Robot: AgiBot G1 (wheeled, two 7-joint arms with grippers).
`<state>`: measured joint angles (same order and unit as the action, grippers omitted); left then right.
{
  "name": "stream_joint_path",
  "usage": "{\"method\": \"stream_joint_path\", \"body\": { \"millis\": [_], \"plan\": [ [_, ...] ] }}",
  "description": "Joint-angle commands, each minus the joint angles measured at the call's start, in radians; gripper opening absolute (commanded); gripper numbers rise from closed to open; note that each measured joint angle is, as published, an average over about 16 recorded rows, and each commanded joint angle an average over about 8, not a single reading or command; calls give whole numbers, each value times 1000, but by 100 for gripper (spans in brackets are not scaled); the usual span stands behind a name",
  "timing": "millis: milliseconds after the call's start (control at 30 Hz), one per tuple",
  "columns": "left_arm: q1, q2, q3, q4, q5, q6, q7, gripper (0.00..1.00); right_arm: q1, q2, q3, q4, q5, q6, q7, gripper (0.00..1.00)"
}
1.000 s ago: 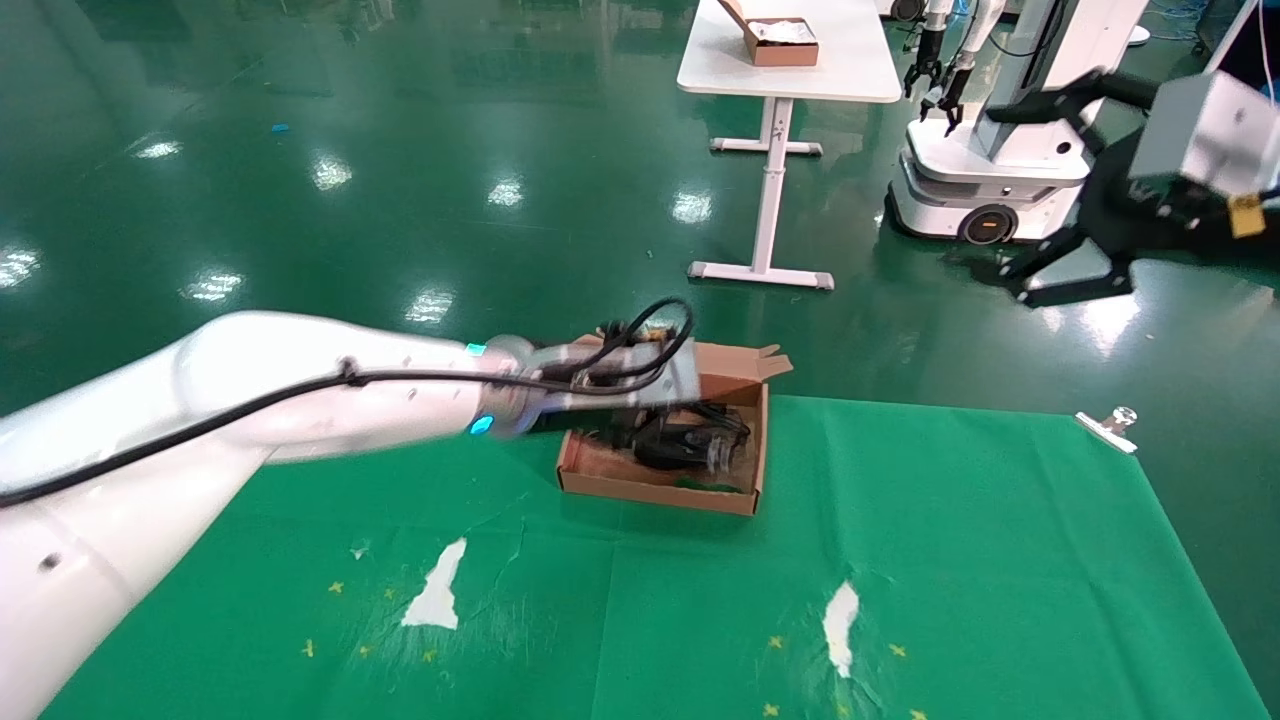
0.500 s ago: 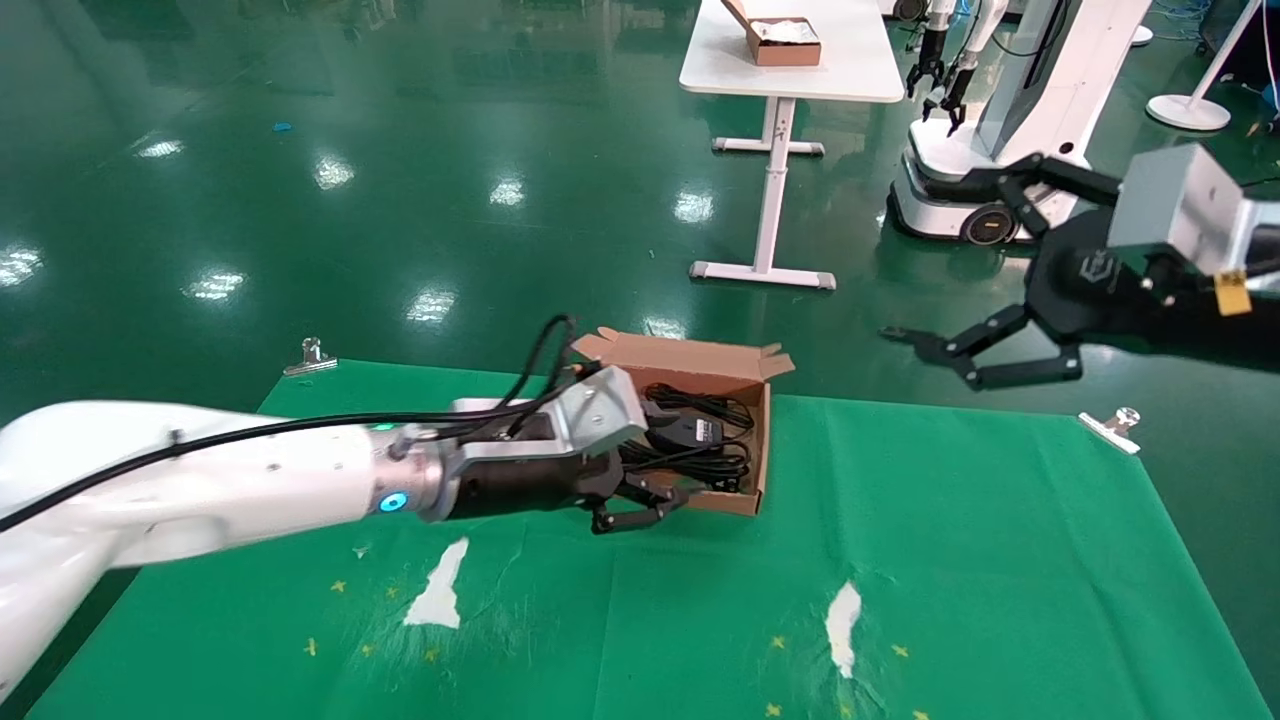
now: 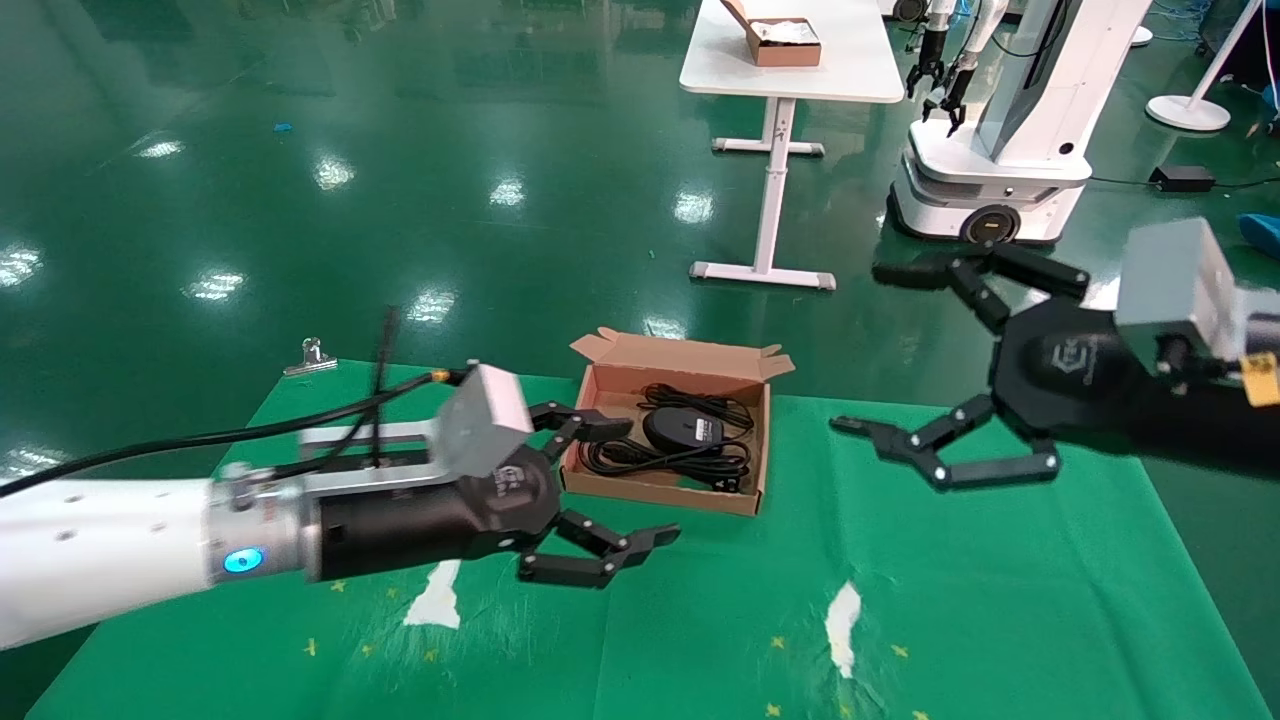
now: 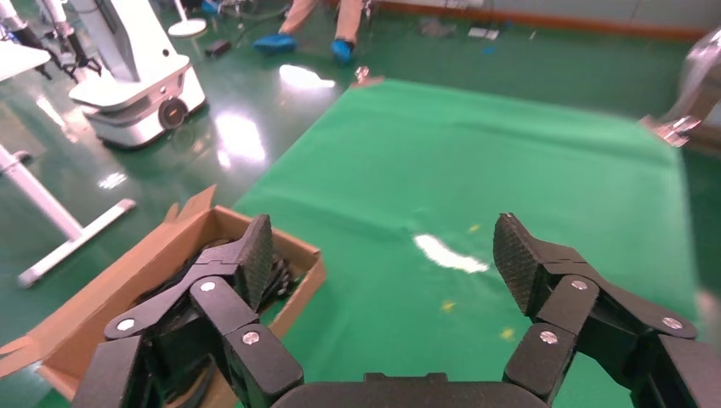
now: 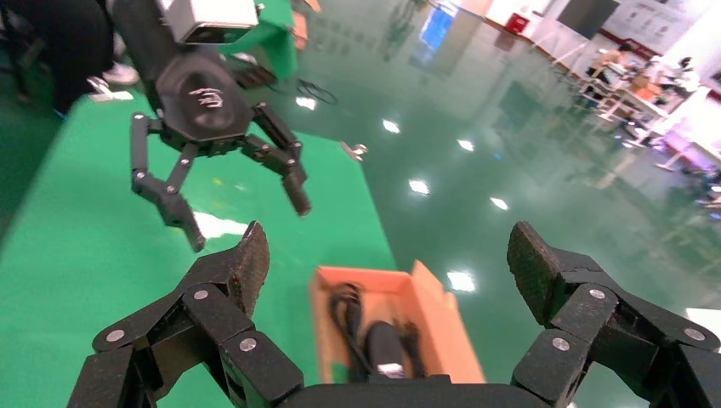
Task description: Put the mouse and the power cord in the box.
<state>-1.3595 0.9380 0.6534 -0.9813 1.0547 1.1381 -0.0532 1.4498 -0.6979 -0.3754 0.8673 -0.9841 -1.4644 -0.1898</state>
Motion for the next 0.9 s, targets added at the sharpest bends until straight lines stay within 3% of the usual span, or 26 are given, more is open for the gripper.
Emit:
{"method": "stream_joint_path", "body": {
  "millis": [33,900],
  "plan": [
    [22,-26,-29,-24,-26,28,-11,100,-29,7,7,32,19,-2,29,100],
    [290,-334,-384,-309,-331,367,-135,100,-384,89,98,427,259,-32,381,100]
  ]
}}
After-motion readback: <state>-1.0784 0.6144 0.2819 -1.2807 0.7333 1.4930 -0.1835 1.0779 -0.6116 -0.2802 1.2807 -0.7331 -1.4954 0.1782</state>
